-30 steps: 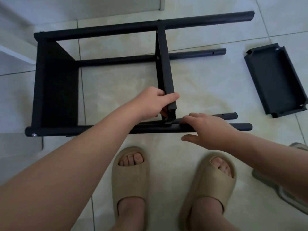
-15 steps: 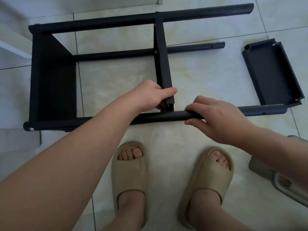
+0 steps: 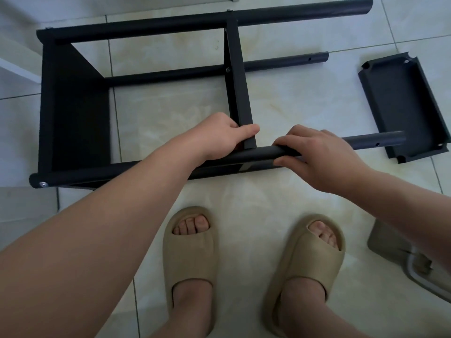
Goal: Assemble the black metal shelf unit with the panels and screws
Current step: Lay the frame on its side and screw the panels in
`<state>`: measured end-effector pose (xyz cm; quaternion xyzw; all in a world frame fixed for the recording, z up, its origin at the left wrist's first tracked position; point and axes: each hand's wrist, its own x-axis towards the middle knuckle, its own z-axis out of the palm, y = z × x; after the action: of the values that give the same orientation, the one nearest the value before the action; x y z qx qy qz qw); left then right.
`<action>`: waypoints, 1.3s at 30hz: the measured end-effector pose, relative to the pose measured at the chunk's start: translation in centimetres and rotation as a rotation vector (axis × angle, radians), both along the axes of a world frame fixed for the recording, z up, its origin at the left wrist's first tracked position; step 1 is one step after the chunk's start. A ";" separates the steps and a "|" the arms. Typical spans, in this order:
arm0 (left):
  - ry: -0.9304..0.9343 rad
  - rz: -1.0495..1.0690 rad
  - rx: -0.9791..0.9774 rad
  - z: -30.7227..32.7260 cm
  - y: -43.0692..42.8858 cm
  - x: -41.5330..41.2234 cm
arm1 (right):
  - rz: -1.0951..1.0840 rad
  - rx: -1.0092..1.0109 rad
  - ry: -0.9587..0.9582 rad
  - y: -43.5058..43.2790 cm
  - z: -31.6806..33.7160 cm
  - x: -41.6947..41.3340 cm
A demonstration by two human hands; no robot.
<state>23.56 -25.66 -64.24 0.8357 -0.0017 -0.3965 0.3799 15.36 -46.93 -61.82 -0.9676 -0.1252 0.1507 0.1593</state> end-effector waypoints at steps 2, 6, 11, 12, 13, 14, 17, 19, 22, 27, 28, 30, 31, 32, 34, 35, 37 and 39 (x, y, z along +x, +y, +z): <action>0.009 -0.006 -0.010 0.1 0.0 0.3 | -0.006 0.008 -0.007 -0.1 -0.2 0.3; 0.037 -0.030 0.018 -0.1 0.1 0.3 | 0.007 -0.042 0.030 -0.3 -0.5 0.4; 0.005 -0.005 0.050 -0.2 -0.1 0.0 | 0.003 -0.063 0.084 -0.4 -0.7 0.7; 0.012 -0.001 0.049 -0.1 -0.1 -0.1 | -0.001 -0.069 0.084 -0.4 -0.7 0.8; 0.018 0.000 0.050 0.0 -0.2 -0.1 | -0.008 -0.083 0.074 -0.5 -0.7 0.7; 0.019 0.001 0.056 0.1 -0.2 -0.1 | -0.019 -0.102 0.057 -0.5 -0.7 0.4; -0.014 0.034 0.099 0.5 -0.8 -0.3 | -0.064 -0.183 0.009 -0.3 -0.9 -0.4; -0.057 0.091 0.152 1.5 -1.7 -1.0 | -0.078 -0.202 0.027 -0.5 -0.4 -0.8; -0.311 0.166 0.291 3.8 -3.4 -2.2 | -0.083 -0.209 -0.001 -2.4 1.1 -1.5; -0.690 -0.077 0.162 8.0 -8.7 -3.2 | -0.137 -0.253 -0.042 -9.3 4.0 -6.1; -0.709 -0.175 0.141 8.6 -10.1 -3.5 | -0.158 -0.271 -0.044 -10.8 4.4 -7.4; -0.719 -0.387 0.109 9.4 -13.2 -4.5 | -0.220 -0.302 -0.028 -14.0 4.9 -10.4; -0.714 -0.492 0.097 9.6 -14.7 -5.3 | -0.259 -0.312 -0.008 -15.6 5.0 -12.1; -0.708 -0.598 0.090 9.6 -16.2 -6.1 | -0.300 -0.321 0.017 -17.1 5.0 -13.6; -0.713 -0.814 0.082 9.2 -19.0 -7.9 | -0.374 -0.339 0.056 -19.8 4.9 -16.7; -0.726 -0.912 0.074 8.8 -20.3 -8.9 | -0.405 -0.344 0.066 -20.9 4.7 -18.1; -0.767 -1.068 0.039 7.7 -22.6 -11.2 | -0.468 -0.337 0.070 -22.6 4.1 -20.7; -0.805 -1.186 -0.009 6.2 -24.7 -13.5 | -0.527 -0.310 0.082 -24.0 2.9 -22.6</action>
<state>10.03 -50.34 -58.06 0.7739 -0.5974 -0.1970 0.0735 -7.29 -70.92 -58.97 -0.9727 0.1609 0.1604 0.0482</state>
